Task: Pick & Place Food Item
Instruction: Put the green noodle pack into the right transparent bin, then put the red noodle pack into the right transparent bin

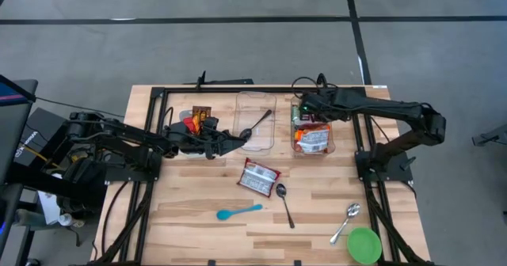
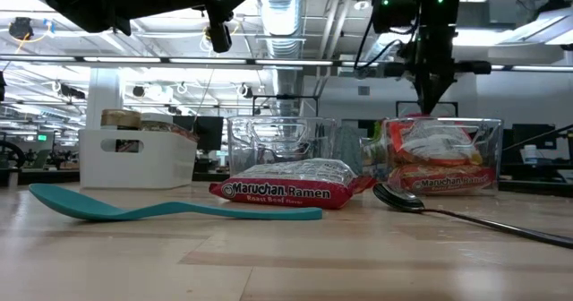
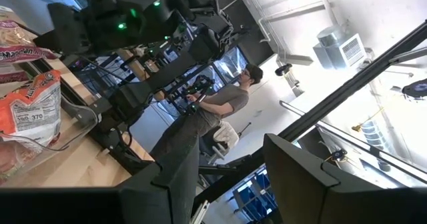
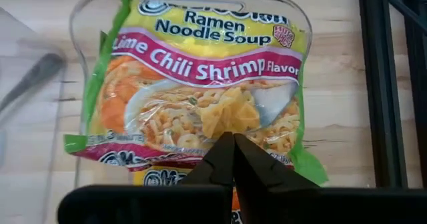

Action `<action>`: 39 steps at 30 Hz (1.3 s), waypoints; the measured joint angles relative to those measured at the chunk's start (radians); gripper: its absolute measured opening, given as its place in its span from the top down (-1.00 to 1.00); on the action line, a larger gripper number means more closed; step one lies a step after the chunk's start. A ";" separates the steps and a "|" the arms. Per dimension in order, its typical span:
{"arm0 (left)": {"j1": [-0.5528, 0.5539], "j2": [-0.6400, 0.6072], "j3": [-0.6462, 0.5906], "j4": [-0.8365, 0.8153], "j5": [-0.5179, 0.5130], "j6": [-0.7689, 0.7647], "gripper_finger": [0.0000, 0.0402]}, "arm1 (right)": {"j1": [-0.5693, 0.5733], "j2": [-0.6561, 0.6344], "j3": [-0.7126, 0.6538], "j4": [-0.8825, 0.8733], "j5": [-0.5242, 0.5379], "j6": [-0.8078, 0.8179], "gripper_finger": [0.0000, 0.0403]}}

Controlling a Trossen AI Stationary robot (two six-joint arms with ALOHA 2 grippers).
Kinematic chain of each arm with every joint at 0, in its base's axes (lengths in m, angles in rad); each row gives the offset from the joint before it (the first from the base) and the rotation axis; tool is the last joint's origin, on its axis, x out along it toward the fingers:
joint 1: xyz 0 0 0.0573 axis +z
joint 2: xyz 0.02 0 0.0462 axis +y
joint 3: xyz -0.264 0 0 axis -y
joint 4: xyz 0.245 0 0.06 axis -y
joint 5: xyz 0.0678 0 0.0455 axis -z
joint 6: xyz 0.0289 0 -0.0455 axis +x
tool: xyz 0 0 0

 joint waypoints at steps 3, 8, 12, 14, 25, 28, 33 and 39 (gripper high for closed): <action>0.000 0.000 0.000 0.000 0.000 0.000 0.19 | 0.000 -0.035 0.000 0.000 0.000 0.002 1.00; 0.000 0.000 0.000 0.000 0.000 0.000 0.19 | 0.016 -0.120 0.011 0.001 0.003 0.008 0.99; 0.000 0.000 0.000 0.000 0.000 0.000 0.19 | 0.046 -0.206 0.026 0.003 0.003 0.007 0.99; 0.000 0.000 0.000 0.000 0.000 0.000 0.19 | 0.074 -0.251 0.031 0.009 0.001 -0.008 0.99; 0.000 0.000 0.000 0.000 0.000 0.000 0.19 | 0.348 -0.409 0.034 0.062 -0.165 -0.016 0.99; 0.000 0.000 0.000 0.000 0.000 0.000 0.19 | 0.450 -0.409 0.034 0.100 -0.190 -0.016 0.99; 0.000 0.000 0.000 0.000 0.000 0.000 0.19 | 0.607 -0.368 0.034 0.172 -0.190 0.001 0.99; 0.000 0.000 0.000 0.000 0.000 0.000 0.19 | 0.734 -0.282 0.034 0.234 -0.184 0.068 0.99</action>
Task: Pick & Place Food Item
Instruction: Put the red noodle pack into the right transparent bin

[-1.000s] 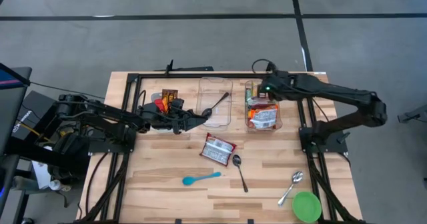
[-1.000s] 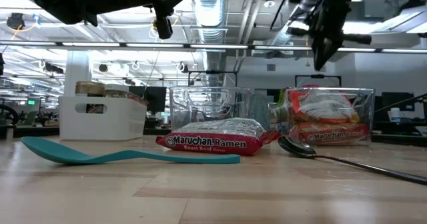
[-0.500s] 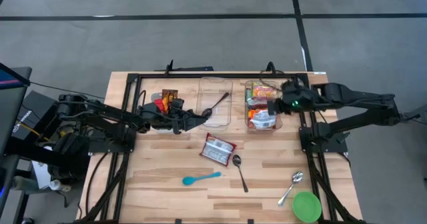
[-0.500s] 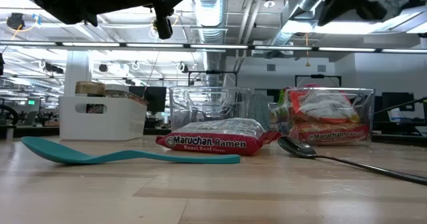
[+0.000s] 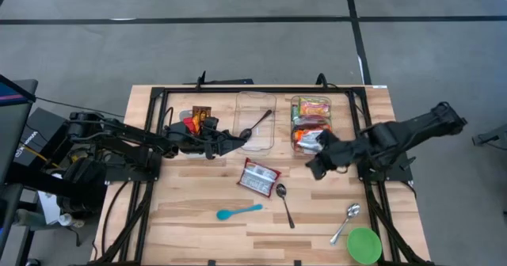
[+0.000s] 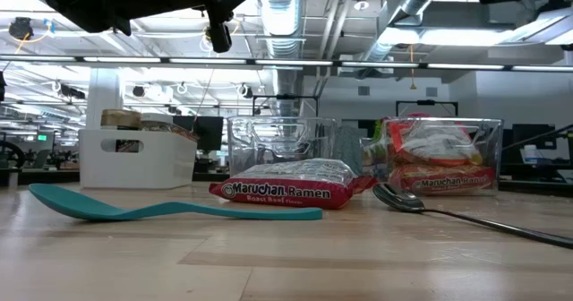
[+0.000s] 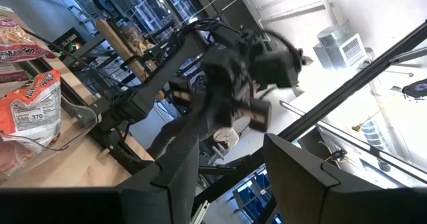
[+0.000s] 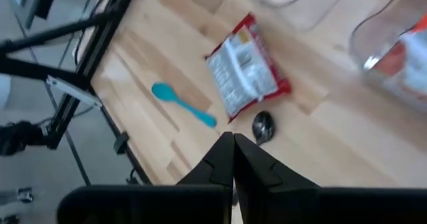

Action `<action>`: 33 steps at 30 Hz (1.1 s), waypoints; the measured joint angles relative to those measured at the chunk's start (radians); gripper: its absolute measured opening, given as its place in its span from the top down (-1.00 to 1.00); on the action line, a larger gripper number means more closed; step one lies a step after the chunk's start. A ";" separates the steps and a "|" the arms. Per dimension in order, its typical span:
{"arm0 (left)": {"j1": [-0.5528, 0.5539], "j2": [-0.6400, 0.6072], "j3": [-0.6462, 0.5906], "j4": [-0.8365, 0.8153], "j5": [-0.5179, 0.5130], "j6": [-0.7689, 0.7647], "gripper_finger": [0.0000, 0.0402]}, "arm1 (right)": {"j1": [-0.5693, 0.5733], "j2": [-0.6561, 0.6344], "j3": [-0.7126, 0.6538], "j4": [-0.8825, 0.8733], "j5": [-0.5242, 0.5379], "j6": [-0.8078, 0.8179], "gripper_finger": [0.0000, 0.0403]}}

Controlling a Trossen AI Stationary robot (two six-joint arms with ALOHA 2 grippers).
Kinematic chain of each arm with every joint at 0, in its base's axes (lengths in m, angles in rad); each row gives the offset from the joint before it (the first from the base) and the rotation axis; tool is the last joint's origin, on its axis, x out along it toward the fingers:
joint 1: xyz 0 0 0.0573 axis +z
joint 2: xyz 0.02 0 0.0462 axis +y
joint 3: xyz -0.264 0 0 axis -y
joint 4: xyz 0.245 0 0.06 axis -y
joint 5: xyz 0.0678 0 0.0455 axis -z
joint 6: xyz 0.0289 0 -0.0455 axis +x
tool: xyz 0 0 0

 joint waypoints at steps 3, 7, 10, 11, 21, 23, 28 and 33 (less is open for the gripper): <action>0.000 0.000 0.000 0.000 0.000 0.000 0.19 | 0.035 0.052 0.000 0.027 0.001 0.047 1.00; 0.000 0.000 0.000 0.000 0.000 0.000 0.19 | 0.067 0.119 0.000 0.048 0.000 0.085 1.00; 0.000 0.000 0.000 0.000 0.000 0.000 0.19 | 0.090 0.165 0.000 0.054 0.000 0.092 1.00; 0.000 0.000 0.000 0.000 0.000 0.000 0.19 | 0.096 0.179 0.000 0.059 0.000 0.092 1.00; 0.000 0.000 0.000 0.000 0.000 0.000 0.19 | 0.126 0.348 0.000 0.061 0.000 0.133 1.00; 0.000 0.000 0.000 0.000 0.000 0.000 0.19 | 0.123 0.381 0.000 0.053 0.000 0.183 1.00; 0.000 0.000 0.000 0.000 0.000 0.000 0.19 | 0.115 0.434 0.000 0.063 0.003 0.263 1.00; 0.000 0.000 0.000 0.000 0.000 0.000 0.19 | 0.116 0.447 -0.022 0.144 0.031 0.265 1.00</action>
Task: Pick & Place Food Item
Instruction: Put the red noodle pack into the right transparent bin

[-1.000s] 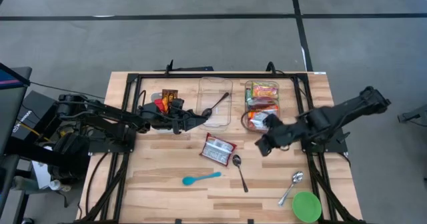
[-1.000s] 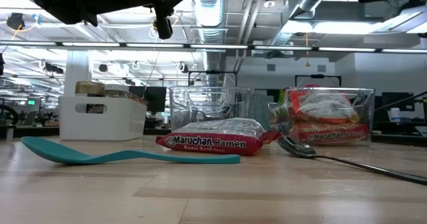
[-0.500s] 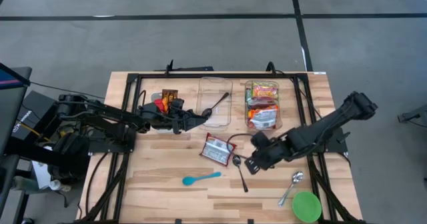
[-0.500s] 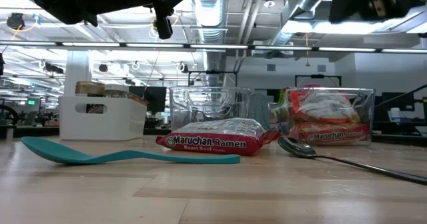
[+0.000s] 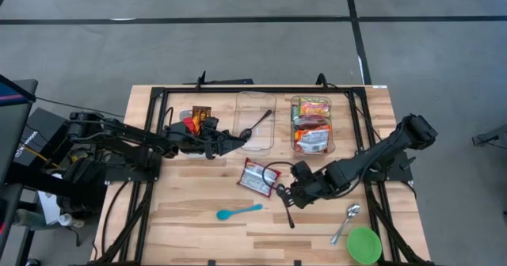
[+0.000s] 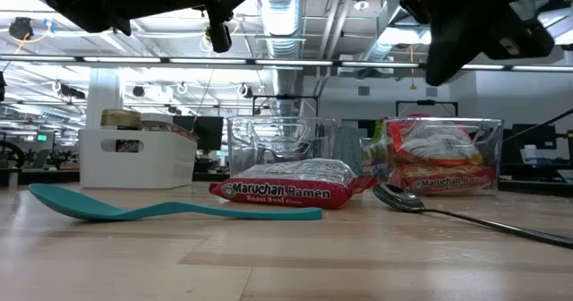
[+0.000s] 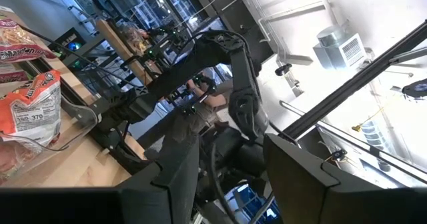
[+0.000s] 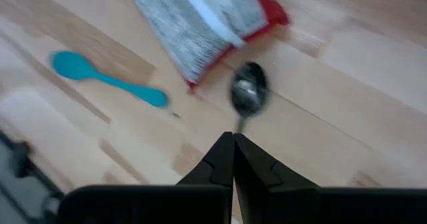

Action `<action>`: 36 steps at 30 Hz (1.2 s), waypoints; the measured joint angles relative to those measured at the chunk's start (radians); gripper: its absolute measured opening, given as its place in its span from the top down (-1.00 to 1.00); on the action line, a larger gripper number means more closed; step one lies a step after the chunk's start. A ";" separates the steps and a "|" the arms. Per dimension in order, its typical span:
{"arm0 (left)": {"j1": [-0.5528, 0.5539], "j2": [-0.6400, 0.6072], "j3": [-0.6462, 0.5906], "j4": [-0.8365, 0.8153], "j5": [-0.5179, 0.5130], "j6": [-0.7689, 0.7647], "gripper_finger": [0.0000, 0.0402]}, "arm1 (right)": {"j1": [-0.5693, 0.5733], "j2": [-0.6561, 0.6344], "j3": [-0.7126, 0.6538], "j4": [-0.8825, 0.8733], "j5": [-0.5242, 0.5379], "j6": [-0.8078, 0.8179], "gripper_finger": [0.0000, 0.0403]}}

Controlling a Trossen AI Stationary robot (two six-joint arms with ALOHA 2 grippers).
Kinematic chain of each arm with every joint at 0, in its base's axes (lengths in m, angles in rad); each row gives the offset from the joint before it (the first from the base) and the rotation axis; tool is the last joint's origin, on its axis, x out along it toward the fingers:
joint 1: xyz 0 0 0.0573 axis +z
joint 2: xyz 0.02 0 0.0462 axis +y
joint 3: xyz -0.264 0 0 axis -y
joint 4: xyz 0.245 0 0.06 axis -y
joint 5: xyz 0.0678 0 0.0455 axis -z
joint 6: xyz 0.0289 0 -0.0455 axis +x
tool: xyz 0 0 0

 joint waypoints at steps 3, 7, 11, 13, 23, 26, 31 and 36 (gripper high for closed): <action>0.000 0.000 0.000 0.000 0.000 0.000 0.19 | 0.000 0.000 -0.040 0.123 0.030 -0.009 1.00; 0.000 0.000 0.000 0.000 0.000 0.000 0.19 | -0.005 -0.005 -0.132 0.320 0.037 -0.013 1.00; 0.000 0.000 0.000 0.000 0.000 0.000 0.19 | -0.024 -0.008 -0.241 0.529 0.038 0.045 1.00; 0.000 0.000 0.000 0.000 0.000 0.000 0.19 | -0.036 -0.008 -0.283 0.584 0.053 0.093 1.00; 0.000 0.000 0.000 0.000 0.000 0.000 0.19 | -0.082 -0.008 -0.330 0.617 0.154 0.315 1.00; 0.000 0.000 0.000 0.000 0.000 0.000 0.19 | -0.090 -0.002 -0.330 0.610 0.159 0.367 1.00; 0.000 0.000 0.000 0.000 0.000 0.000 0.19 | -0.090 -0.002 -0.330 0.540 0.212 0.449 1.00; 0.000 0.000 0.000 0.000 0.000 0.000 0.19 | -0.090 -0.001 -0.330 0.489 0.213 0.515 1.00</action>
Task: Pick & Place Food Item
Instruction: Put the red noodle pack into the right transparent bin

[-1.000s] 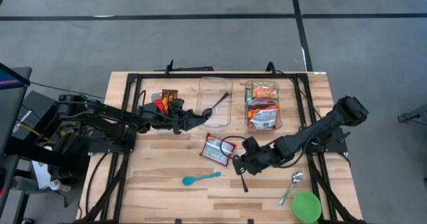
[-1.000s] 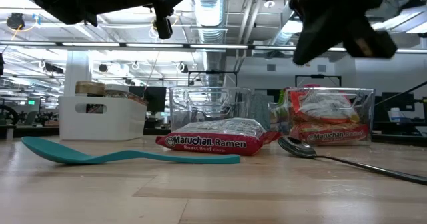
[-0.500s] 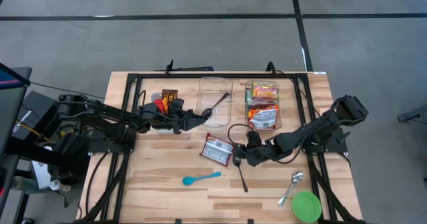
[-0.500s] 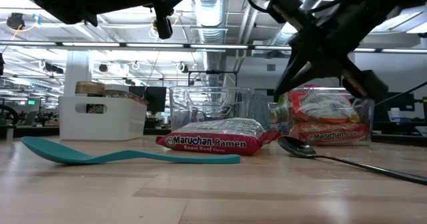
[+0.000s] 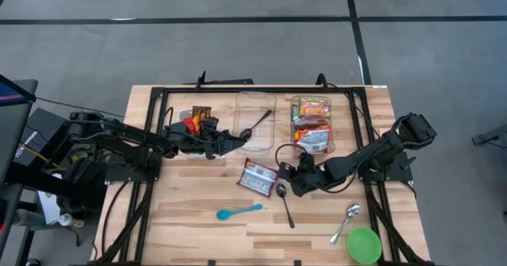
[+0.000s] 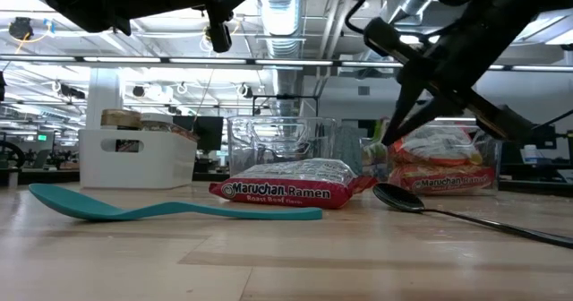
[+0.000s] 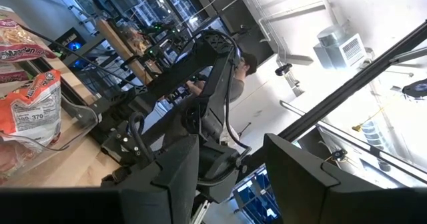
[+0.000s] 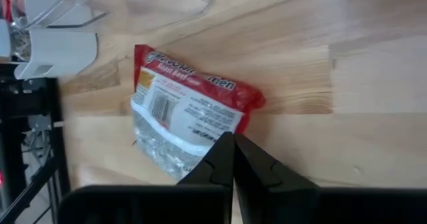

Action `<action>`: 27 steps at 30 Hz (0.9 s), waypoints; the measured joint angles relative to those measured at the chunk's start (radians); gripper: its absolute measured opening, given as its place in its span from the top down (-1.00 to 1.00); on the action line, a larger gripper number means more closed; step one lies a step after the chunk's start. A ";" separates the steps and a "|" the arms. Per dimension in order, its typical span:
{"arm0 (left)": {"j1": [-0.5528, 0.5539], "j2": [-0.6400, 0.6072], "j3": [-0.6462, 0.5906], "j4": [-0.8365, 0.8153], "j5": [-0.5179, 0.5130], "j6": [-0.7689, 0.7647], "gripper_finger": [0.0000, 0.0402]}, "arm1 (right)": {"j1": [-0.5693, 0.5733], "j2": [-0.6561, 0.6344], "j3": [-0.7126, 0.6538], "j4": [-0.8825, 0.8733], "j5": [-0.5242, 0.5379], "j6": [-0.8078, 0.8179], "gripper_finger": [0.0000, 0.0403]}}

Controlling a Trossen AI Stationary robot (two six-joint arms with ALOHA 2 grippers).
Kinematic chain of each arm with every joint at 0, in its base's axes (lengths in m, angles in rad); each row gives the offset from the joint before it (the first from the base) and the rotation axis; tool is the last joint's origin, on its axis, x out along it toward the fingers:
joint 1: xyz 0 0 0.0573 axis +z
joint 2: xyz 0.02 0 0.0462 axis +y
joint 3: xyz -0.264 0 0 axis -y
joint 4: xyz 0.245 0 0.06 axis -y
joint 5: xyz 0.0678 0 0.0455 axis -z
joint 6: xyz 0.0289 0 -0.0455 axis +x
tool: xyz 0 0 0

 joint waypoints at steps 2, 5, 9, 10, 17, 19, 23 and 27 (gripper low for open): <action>0.000 0.000 0.000 0.000 0.000 0.000 0.19 | 0.000 0.000 0.000 0.006 0.000 0.000 1.00; 0.000 0.000 0.000 0.000 0.000 0.000 0.19 | 0.000 0.000 0.000 0.008 -0.003 0.000 1.00; 0.000 0.000 0.000 0.000 0.000 0.000 0.19 | -0.001 0.008 0.000 0.013 -0.007 0.004 1.00; 0.000 0.000 0.000 0.000 0.000 0.000 0.19 | -0.001 0.019 0.001 0.027 -0.007 0.012 1.00; 0.000 0.000 0.000 0.000 0.000 0.000 0.19 | 0.007 0.135 0.001 0.148 -0.004 0.027 1.00; 0.000 0.000 0.000 0.000 0.000 0.000 0.19 | 0.007 0.145 0.001 0.169 -0.003 0.027 1.00; 0.000 0.000 0.000 0.001 0.000 0.000 0.19 | 0.006 0.146 0.001 0.148 -0.004 0.027 1.00; 0.000 0.000 0.000 0.000 0.000 0.000 0.19 | 0.005 0.140 0.001 0.146 -0.009 0.027 1.00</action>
